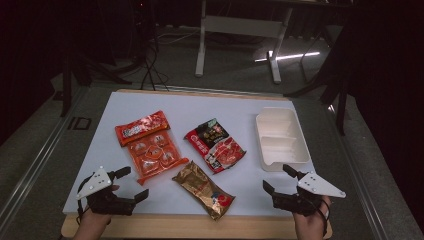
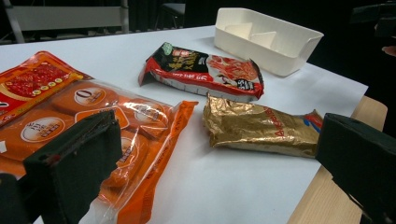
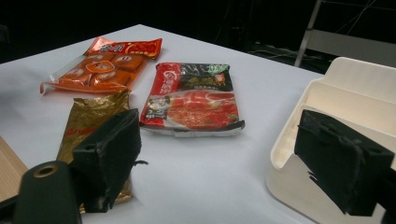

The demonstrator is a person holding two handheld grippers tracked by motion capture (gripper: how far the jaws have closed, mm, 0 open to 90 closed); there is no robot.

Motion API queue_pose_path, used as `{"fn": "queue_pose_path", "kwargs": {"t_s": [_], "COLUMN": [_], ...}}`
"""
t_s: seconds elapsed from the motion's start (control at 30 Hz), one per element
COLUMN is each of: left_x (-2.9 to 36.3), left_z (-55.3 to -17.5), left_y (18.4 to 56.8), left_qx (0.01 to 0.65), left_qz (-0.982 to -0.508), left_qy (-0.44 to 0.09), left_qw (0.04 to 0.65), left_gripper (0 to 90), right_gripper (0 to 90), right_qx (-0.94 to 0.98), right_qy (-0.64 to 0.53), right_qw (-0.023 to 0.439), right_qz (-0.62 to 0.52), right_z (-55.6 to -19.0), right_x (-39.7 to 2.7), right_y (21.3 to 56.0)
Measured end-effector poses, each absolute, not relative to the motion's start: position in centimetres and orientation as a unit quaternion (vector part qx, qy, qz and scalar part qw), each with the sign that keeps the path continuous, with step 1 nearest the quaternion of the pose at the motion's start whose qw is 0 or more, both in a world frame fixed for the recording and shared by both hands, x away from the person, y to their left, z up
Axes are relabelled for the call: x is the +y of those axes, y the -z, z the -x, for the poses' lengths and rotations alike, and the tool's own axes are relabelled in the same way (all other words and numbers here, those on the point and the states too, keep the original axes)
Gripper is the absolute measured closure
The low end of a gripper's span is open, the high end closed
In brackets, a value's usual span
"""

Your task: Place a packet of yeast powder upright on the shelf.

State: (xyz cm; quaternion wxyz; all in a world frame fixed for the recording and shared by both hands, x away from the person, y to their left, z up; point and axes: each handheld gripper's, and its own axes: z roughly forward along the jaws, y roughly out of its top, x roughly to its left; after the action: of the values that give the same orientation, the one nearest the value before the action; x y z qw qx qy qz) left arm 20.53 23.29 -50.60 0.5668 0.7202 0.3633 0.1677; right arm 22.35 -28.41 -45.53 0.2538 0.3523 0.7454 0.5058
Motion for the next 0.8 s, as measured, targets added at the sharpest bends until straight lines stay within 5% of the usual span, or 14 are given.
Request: {"fn": "queue_pose_path", "kwargs": {"t_s": [0.37,0.8], "left_x": [23.40,23.28], "left_z": [-20.57,-20.61], "left_y": [50.61,50.66], "left_qx": [0.367,0.364], "left_qz": [-0.718,-0.721], "left_qy": [-0.168,-0.165], "left_qw": [0.567,0.566], "left_gripper": [0.1,0.1], "right_gripper": [11.5,12.9], "right_qx": [0.756,0.771], "right_qy": [-0.490,-0.467], "right_qw": [0.223,0.239], "right_qz": [-0.372,-0.362], "right_z": [-22.57,-22.69], "right_x": [-28.30,-27.56], "right_y": [45.32,45.78]}}
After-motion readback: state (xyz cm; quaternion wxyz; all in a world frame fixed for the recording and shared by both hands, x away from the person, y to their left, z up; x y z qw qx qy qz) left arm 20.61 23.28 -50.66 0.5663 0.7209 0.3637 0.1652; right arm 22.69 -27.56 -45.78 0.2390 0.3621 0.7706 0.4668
